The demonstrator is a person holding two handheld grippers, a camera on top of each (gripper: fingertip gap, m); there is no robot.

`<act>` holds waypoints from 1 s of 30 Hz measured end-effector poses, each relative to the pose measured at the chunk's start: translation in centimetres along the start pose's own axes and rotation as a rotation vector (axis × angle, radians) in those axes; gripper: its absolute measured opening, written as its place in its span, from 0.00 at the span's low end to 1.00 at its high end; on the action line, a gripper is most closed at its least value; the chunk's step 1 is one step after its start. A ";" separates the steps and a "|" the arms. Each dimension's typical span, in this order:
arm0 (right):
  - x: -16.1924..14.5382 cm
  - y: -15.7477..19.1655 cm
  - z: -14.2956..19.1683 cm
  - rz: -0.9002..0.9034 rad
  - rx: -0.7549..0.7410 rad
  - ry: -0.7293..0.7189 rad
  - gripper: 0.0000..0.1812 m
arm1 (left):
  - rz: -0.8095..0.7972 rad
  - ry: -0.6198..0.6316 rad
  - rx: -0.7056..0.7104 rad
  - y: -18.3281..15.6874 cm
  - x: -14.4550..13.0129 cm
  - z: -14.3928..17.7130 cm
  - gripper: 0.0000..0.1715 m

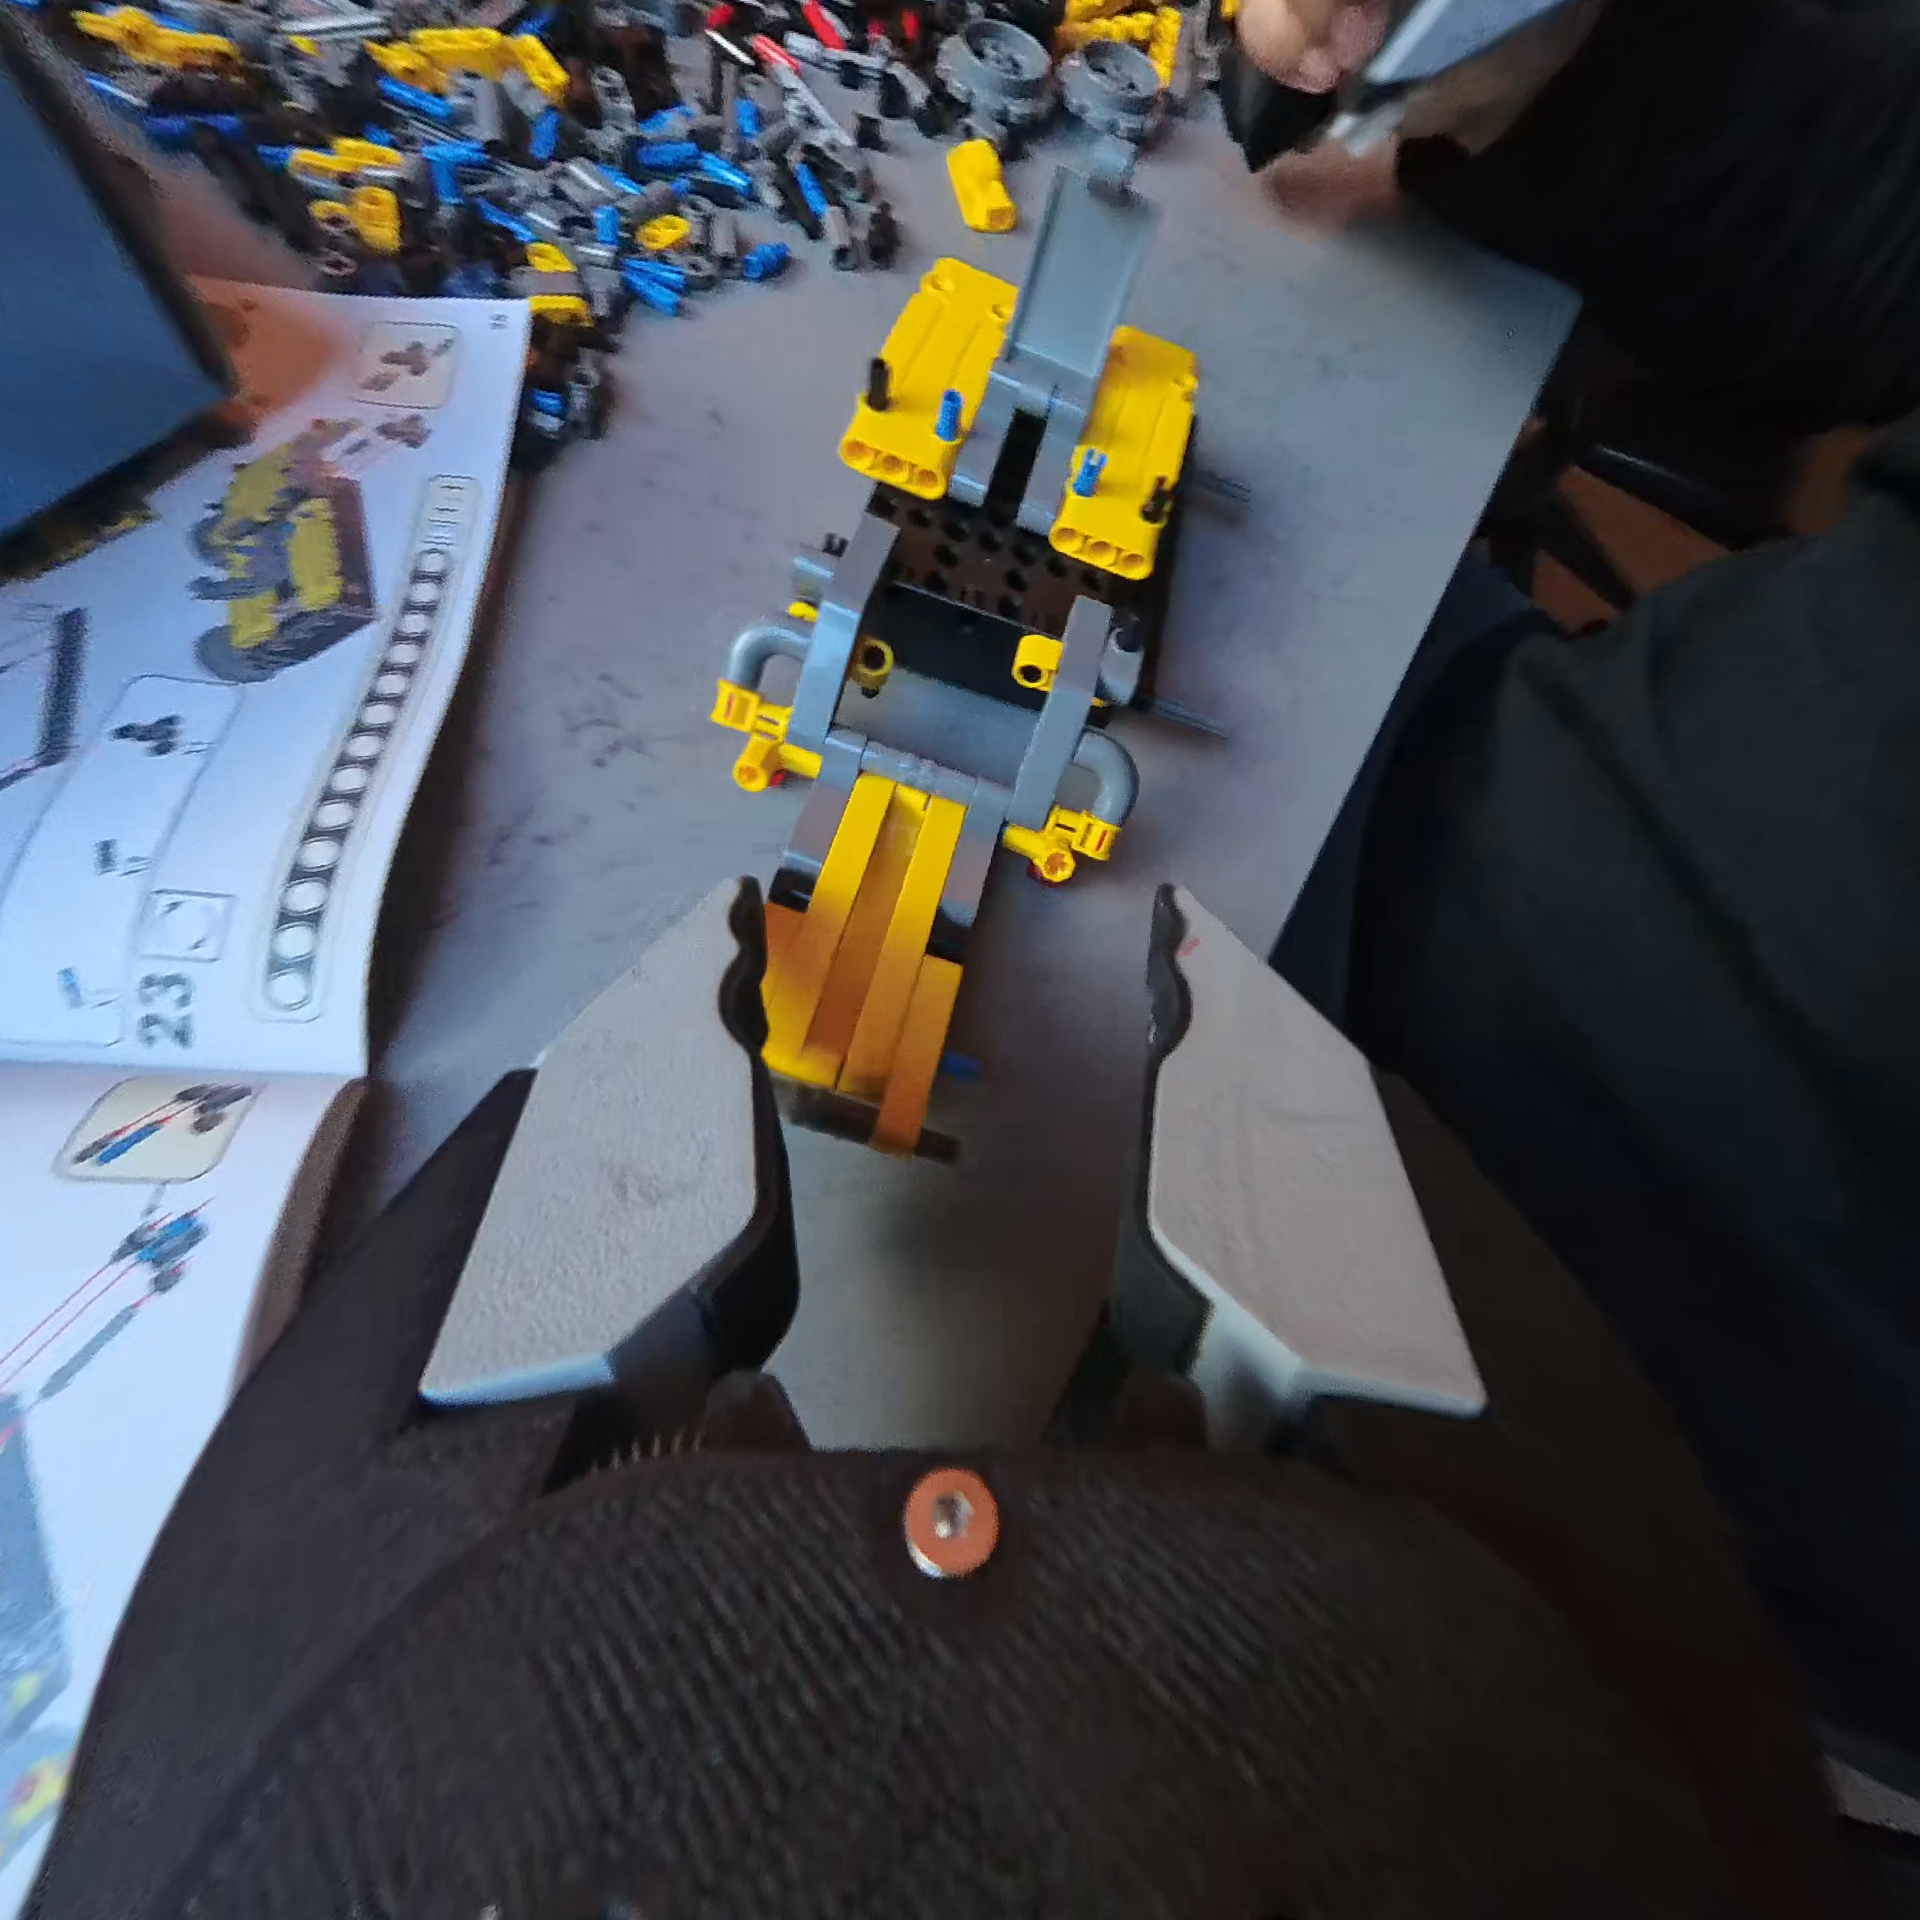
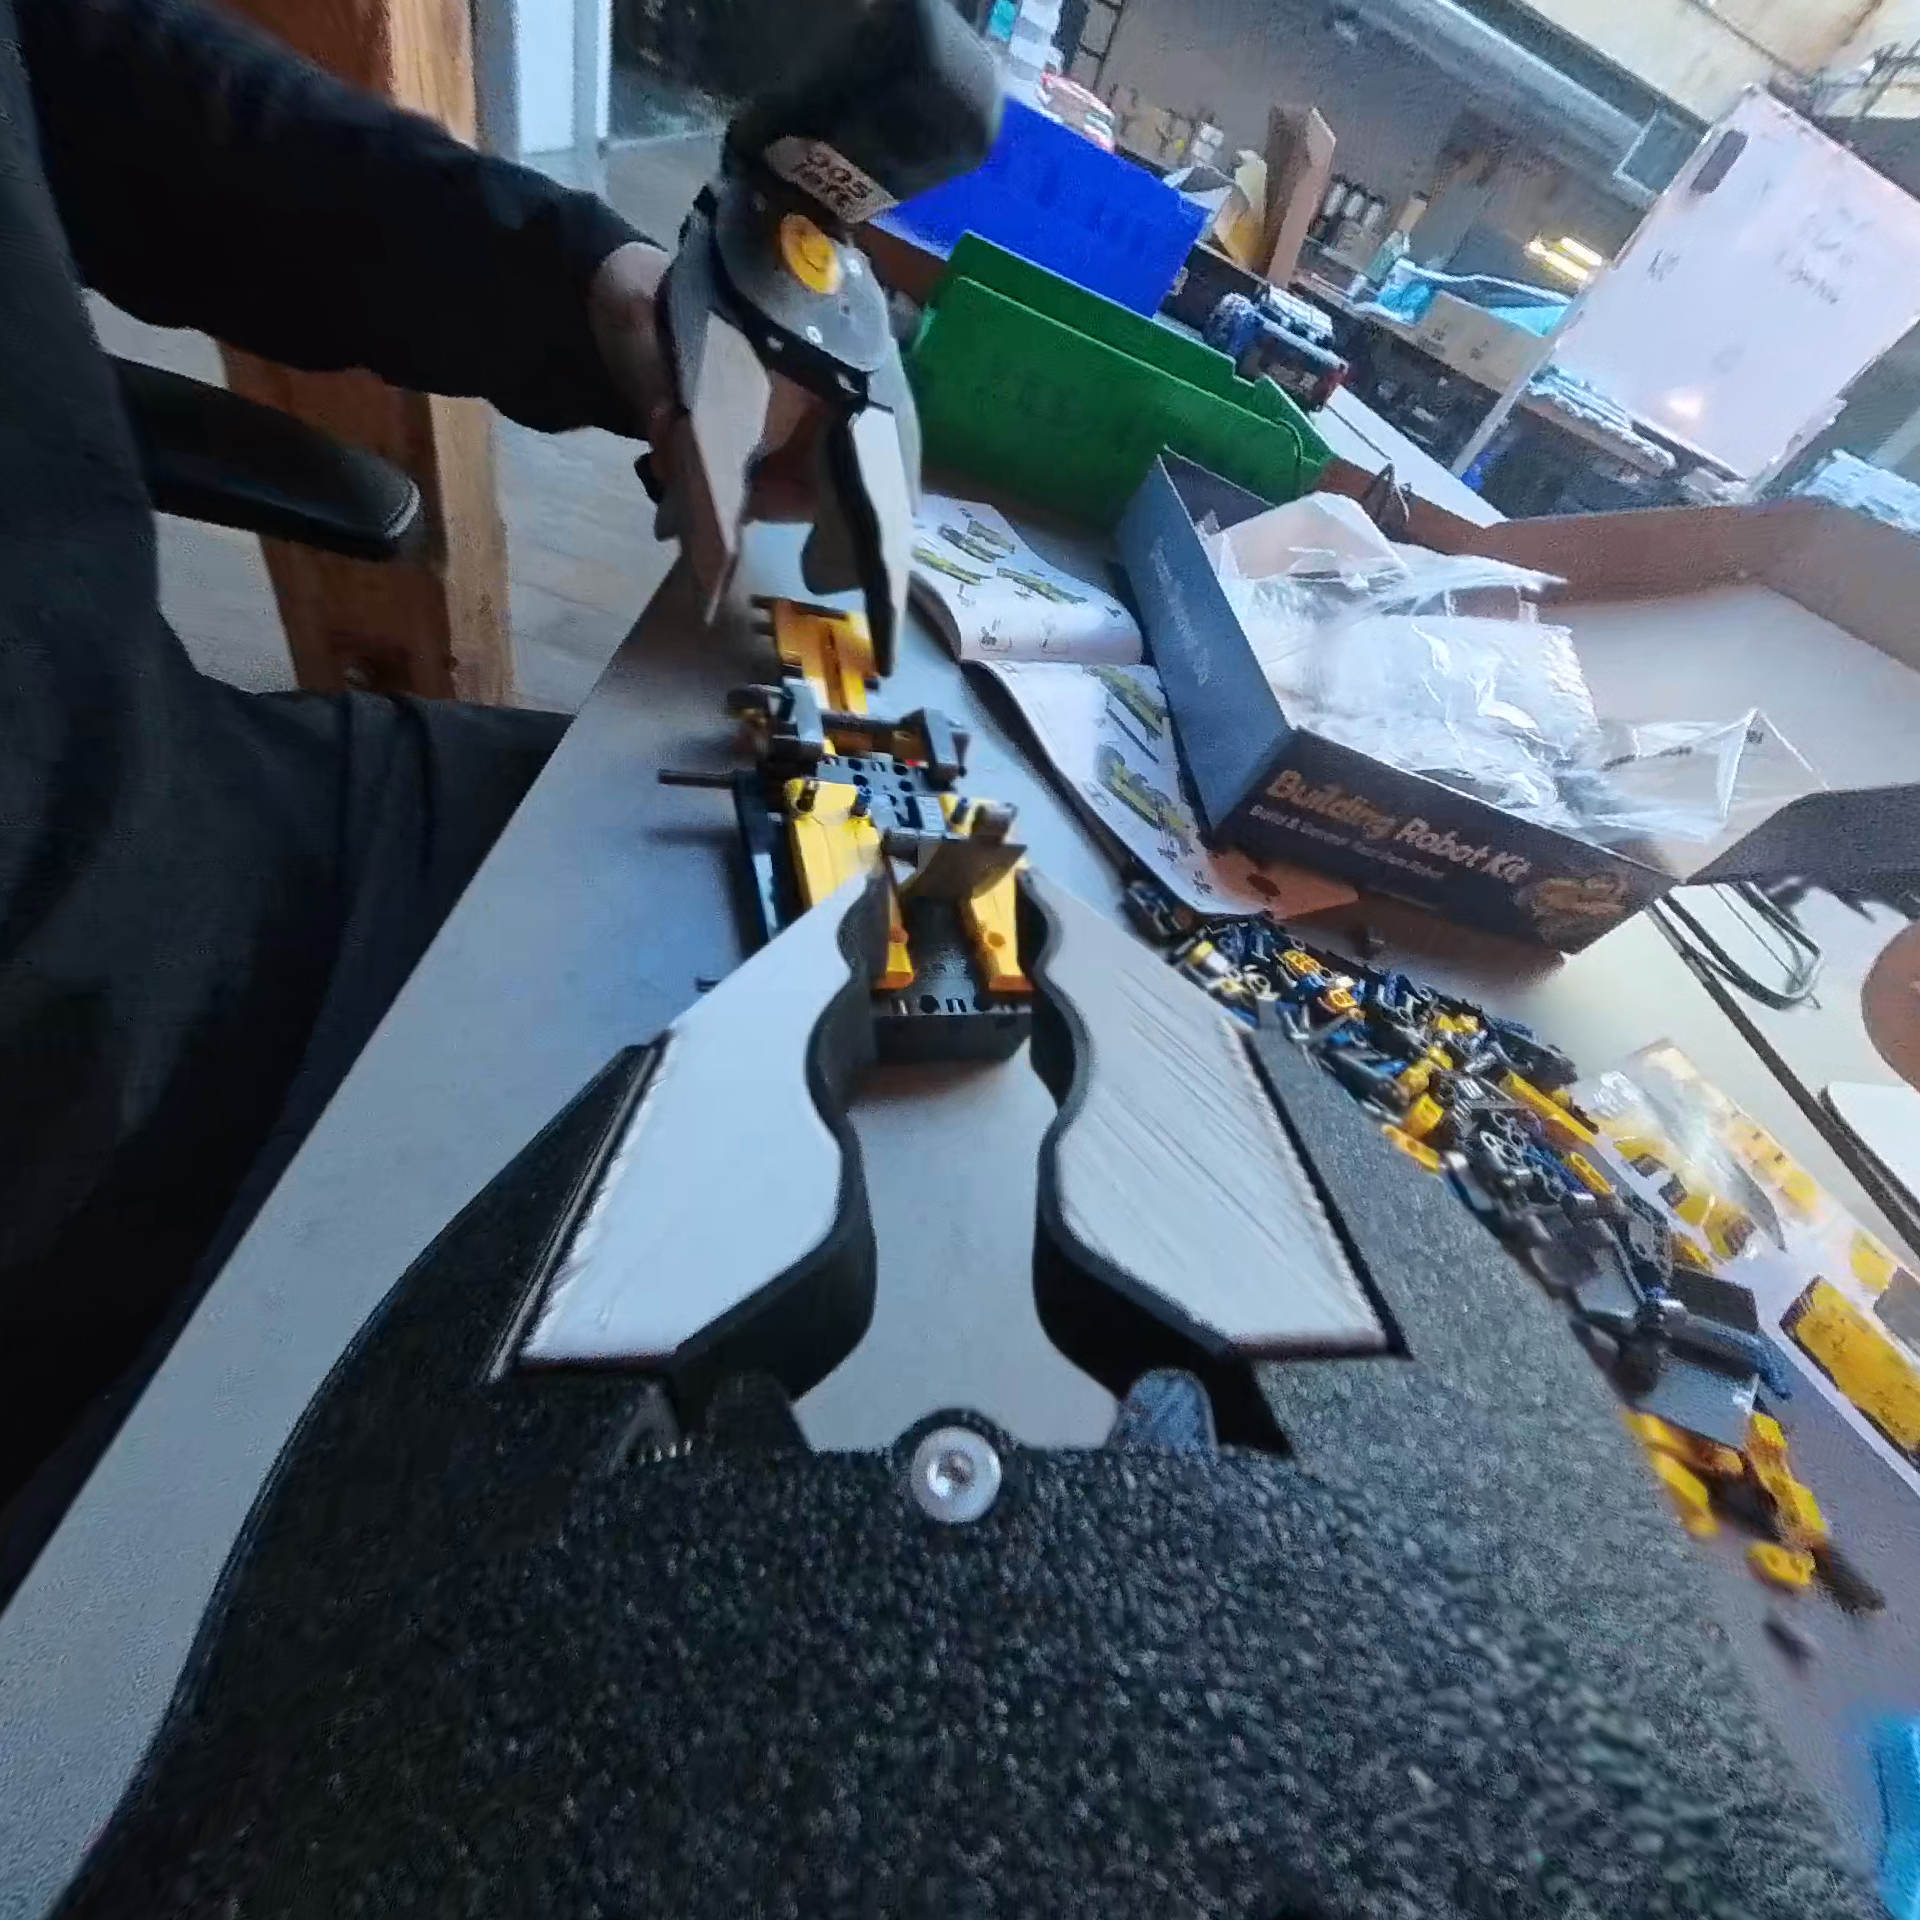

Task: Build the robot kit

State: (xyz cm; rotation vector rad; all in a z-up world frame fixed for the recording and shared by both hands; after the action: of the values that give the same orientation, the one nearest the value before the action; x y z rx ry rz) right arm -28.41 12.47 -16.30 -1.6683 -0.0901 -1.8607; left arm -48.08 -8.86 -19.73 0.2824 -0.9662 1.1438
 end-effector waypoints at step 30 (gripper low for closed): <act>-0.5 2.3 -5.7 -0.073 0.002 0.384 0.52 | -0.055 0.061 0.090 -0.9 1.5 -1.1 0.53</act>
State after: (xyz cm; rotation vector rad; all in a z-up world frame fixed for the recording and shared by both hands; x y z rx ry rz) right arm -32.21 8.25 -18.68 -1.2930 0.0079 -2.2008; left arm -46.65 -7.60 -18.93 0.3433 -0.8496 1.1410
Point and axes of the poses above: each gripper's, where its closed fingertips meet, z back along the fingers, x out of its top, y = z × x across the jaws, the point moved 7 cm from there along z, back along the fingers, and after that the axes turned 5 degrees about -x, right-handed, at the moved point
